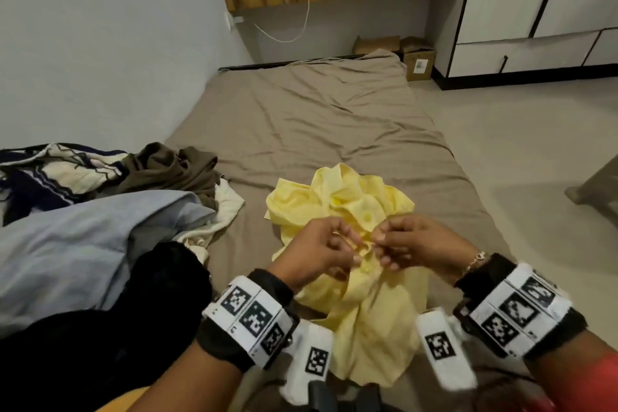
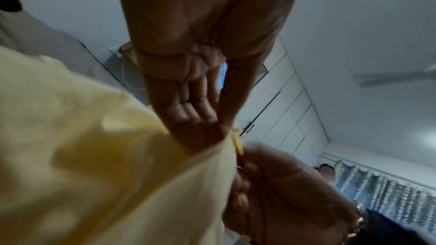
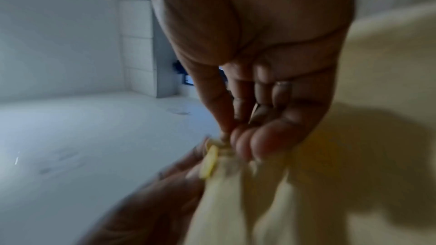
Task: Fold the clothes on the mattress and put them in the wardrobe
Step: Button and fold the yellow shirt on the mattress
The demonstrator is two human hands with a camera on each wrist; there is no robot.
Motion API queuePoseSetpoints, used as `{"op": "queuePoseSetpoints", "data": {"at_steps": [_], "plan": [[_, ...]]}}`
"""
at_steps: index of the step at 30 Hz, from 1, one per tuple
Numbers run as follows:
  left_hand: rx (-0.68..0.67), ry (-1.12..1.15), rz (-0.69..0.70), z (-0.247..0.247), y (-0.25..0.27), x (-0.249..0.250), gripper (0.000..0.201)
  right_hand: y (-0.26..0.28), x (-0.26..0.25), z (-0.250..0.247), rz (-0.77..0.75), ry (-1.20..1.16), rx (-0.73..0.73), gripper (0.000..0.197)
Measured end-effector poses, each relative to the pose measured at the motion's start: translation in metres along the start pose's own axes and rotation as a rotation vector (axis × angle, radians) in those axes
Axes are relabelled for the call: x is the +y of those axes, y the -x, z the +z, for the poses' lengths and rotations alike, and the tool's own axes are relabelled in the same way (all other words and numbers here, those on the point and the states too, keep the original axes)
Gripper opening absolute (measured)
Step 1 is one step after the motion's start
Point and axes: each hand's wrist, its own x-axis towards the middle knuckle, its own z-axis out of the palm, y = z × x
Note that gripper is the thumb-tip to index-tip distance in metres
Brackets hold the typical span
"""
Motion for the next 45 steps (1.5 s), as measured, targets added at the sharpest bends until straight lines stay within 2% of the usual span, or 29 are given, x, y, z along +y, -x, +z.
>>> {"op": "queuePoseSetpoints", "data": {"at_steps": [1, 2, 4, 6, 8, 11, 14, 15, 18, 20, 21, 22, 23, 24, 25, 27, 29, 31, 35, 39, 41, 42, 44, 45], "plan": [[-0.023, -0.088, -0.043, -0.008, -0.001, 0.0, 0.015, -0.002, -0.004, -0.011, -0.02, 0.128, 0.074, 0.01], [0.022, -0.149, -0.061, -0.018, -0.003, 0.0, 0.012, -0.004, -0.008, -0.023, -0.041, 0.218, 0.153, 0.01], [0.262, -0.202, -0.045, -0.046, -0.013, 0.0, 0.013, -0.013, -0.02, -0.046, -0.076, 0.302, 0.255, 0.015], [0.451, -0.237, -0.066, -0.075, -0.026, -0.005, 0.018, -0.029, -0.03, -0.063, -0.066, 0.372, 0.284, 0.021], [0.499, -0.336, -0.125, -0.094, -0.041, -0.013, 0.021, -0.052, -0.034, -0.074, -0.03, 0.518, 0.293, 0.025], [0.464, -0.594, -0.194, -0.101, -0.066, -0.027, 0.02, -0.088, -0.027, -0.083, 0.039, 0.795, 0.298, 0.018], [0.408, -0.665, -0.149, -0.099, -0.092, -0.037, 0.004, -0.104, -0.01, -0.079, 0.073, 1.036, 0.153, 0.063], [0.39, -0.669, -0.123, -0.097, -0.098, -0.038, 0.008, -0.102, -0.002, -0.071, 0.037, 1.104, 0.084, 0.062], [0.356, -0.654, -0.068, -0.084, -0.12, -0.04, 0.025, -0.086, 0.018, -0.045, -0.061, 1.258, -0.215, 0.042], [0.309, -0.613, -0.107, -0.071, -0.134, -0.04, 0.043, -0.08, 0.027, -0.044, -0.079, 1.197, -0.31, 0.048], [0.282, -0.599, -0.152, -0.065, -0.141, -0.04, 0.055, -0.081, 0.026, -0.048, -0.062, 1.034, -0.252, 0.049], [0.265, -0.602, -0.199, -0.061, -0.147, -0.042, 0.063, -0.086, 0.026, -0.056, -0.031, 0.802, -0.121, 0.043], [0.267, -0.615, -0.224, -0.059, -0.151, -0.044, 0.063, -0.094, 0.027, -0.066, -0.014, 0.602, 0.025, 0.036], [0.287, -0.613, -0.228, -0.058, -0.155, -0.045, 0.056, -0.103, 0.027, -0.074, 0.03, 0.477, 0.133, 0.028], [0.318, -0.587, -0.216, -0.06, -0.154, -0.044, 0.047, -0.109, 0.028, -0.078, 0.066, 0.466, 0.156, 0.019], [0.356, -0.489, -0.149, -0.065, -0.147, -0.035, 0.029, -0.119, 0.03, -0.076, 0.103, 0.544, 0.07, 0.004], [0.379, -0.426, -0.075, -0.072, -0.137, -0.021, 0.017, -0.127, 0.034, -0.064, 0.107, 0.671, 0.01, 0.014], [0.428, -0.482, -0.021, -0.084, -0.122, 0.0, 0.013, -0.127, 0.023, -0.057, 0.032, 0.755, 0.068, 0.021], [0.569, -0.639, 0.082, -0.116, -0.088, 0.045, 0.012, -0.1, -0.048, -0.06, -0.255, 0.752, 0.338, 0.019], [0.651, -0.618, 0.175, -0.132, -0.061, 0.095, 0.017, -0.056, -0.145, -0.049, -0.526, 0.645, 0.368, 0.017], [0.612, -0.528, 0.247, -0.133, -0.051, 0.116, 0.017, -0.035, -0.182, -0.035, -0.616, 0.546, 0.29, 0.013], [0.586, -0.447, 0.286, -0.133, -0.045, 0.126, 0.018, -0.025, -0.194, -0.029, -0.624, 0.432, 0.154, 0.019], [0.552, -0.232, 0.32, -0.132, -0.031, 0.134, 0.023, -0.015, -0.203, -0.025, -0.532, 0.145, -0.108, 0.037], [0.546, -0.142, 0.322, -0.133, -0.025, 0.134, 0.026, -0.017, -0.197, -0.025, -0.524, 0.087, -0.113, 0.033]]}}
